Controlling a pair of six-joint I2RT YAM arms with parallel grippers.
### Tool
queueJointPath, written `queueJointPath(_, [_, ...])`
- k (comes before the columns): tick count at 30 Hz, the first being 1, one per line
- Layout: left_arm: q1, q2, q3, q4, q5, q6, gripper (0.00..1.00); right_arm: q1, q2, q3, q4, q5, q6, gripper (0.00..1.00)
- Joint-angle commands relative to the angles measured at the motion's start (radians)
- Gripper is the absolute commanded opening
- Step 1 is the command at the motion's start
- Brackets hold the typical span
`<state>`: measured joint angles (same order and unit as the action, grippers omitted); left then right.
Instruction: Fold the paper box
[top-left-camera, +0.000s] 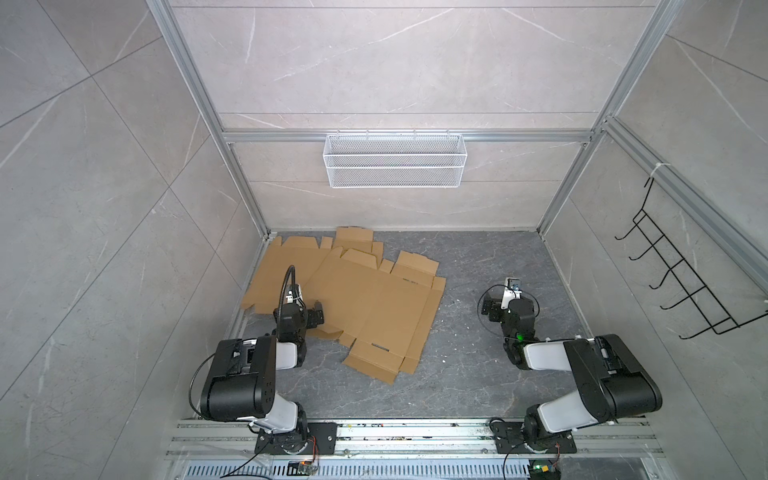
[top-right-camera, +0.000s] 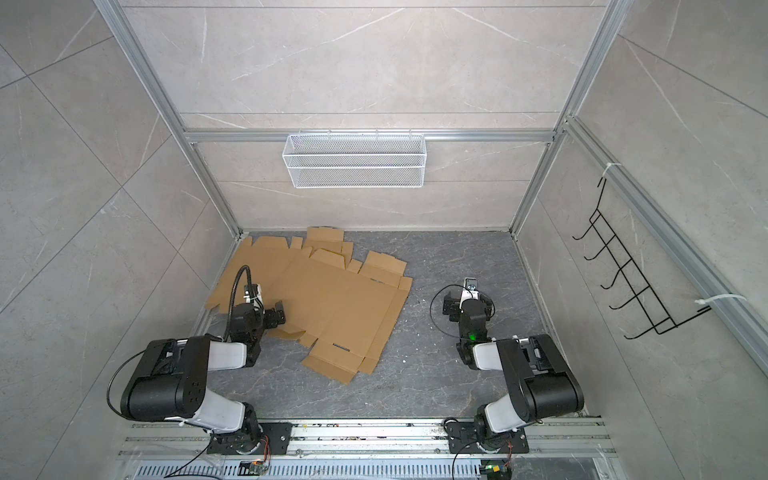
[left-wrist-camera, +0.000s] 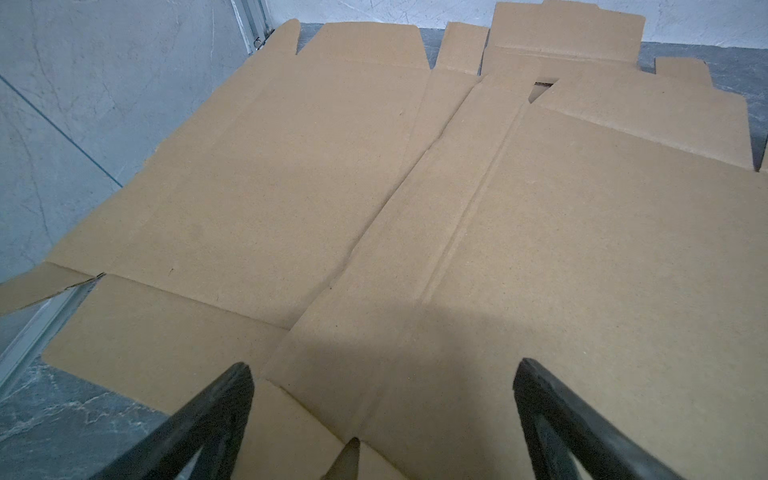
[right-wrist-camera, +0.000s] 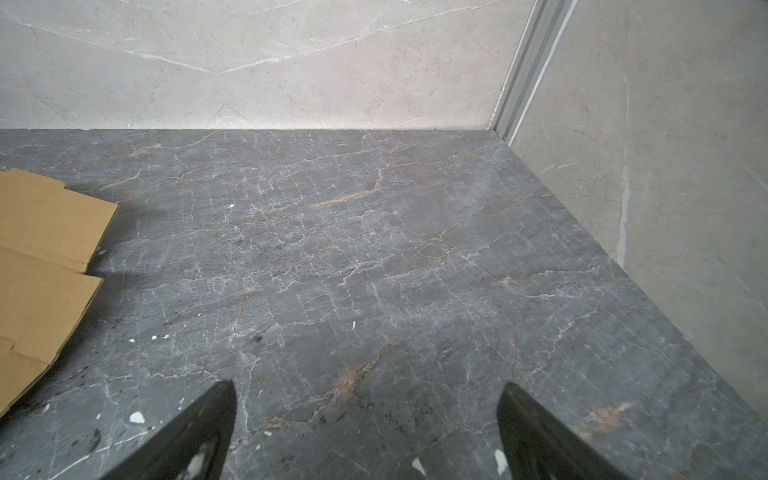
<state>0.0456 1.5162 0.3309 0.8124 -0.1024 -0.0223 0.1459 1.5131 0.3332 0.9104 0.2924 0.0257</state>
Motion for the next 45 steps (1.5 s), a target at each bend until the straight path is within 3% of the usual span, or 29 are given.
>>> queueJointPath(1, [-0.002,-0.015,0.029,0.034,-0.006,0.006,1.0,0.006,0.006,0.012,0.003,0.014,0.002,0.99])
queueJointPath(17, [0.0,-0.017,0.028,0.034,-0.001,0.005,1.0,0.006,0.004,0.011,0.004,0.011,0.001,0.99])
queueJointPath(18, [-0.007,-0.033,0.028,0.045,-0.053,0.0,1.0,0.008,-0.006,-0.001,0.038,0.002,-0.012,0.99])
queueJointPath(21, [-0.026,-0.14,0.051,-0.109,-0.099,-0.005,1.0,0.031,-0.136,0.061,-0.217,-0.008,-0.035,0.99])
queueJointPath(22, [-0.043,-0.17,0.066,-0.173,-0.161,-0.016,1.0,0.037,-0.181,0.105,-0.342,0.006,-0.022,0.99])
queueJointPath(26, [-0.154,-0.354,0.14,-0.497,-0.468,-0.203,1.0,0.077,-0.341,0.197,-0.642,0.095,0.126,0.99])
queueJointPath(29, [-0.22,-0.463,0.206,-0.676,-0.553,-0.266,1.0,0.163,-0.438,0.359,-1.004,0.193,0.251,0.99])
queueJointPath(31, [-0.23,-0.499,0.274,-0.815,-0.538,-0.322,1.0,0.203,-0.463,0.444,-1.164,0.213,0.316,0.99])
queueJointPath(33, [-0.229,-0.502,0.354,-0.948,-0.519,-0.414,1.0,0.202,-0.442,0.501,-1.279,0.251,0.508,1.0])
queueJointPath(34, [-0.225,-0.497,0.386,-0.991,-0.483,-0.447,1.0,0.187,-0.414,0.538,-1.355,0.176,0.545,1.0])
queueJointPath(35, [-0.224,-0.493,0.407,-1.016,-0.447,-0.496,1.0,0.169,-0.386,0.574,-1.393,0.035,0.506,1.0])
queueJointPath(36, [-0.216,-0.491,0.416,-1.032,-0.416,-0.54,1.0,0.166,-0.366,0.596,-1.422,-0.036,0.507,0.96])
queueJointPath(38, [-0.185,-0.491,0.426,-1.016,-0.248,-0.511,0.99,0.174,-0.367,0.583,-1.428,-0.177,0.553,0.86])
queueJointPath(42, [-0.189,-0.453,0.499,-1.104,-0.086,-0.432,0.82,0.224,-0.391,0.476,-1.354,-0.338,0.762,0.77])
queueJointPath(45, [-0.281,-0.41,0.507,-1.1,-0.016,-0.44,0.81,0.325,-0.345,0.412,-1.284,-0.398,0.91,0.72])
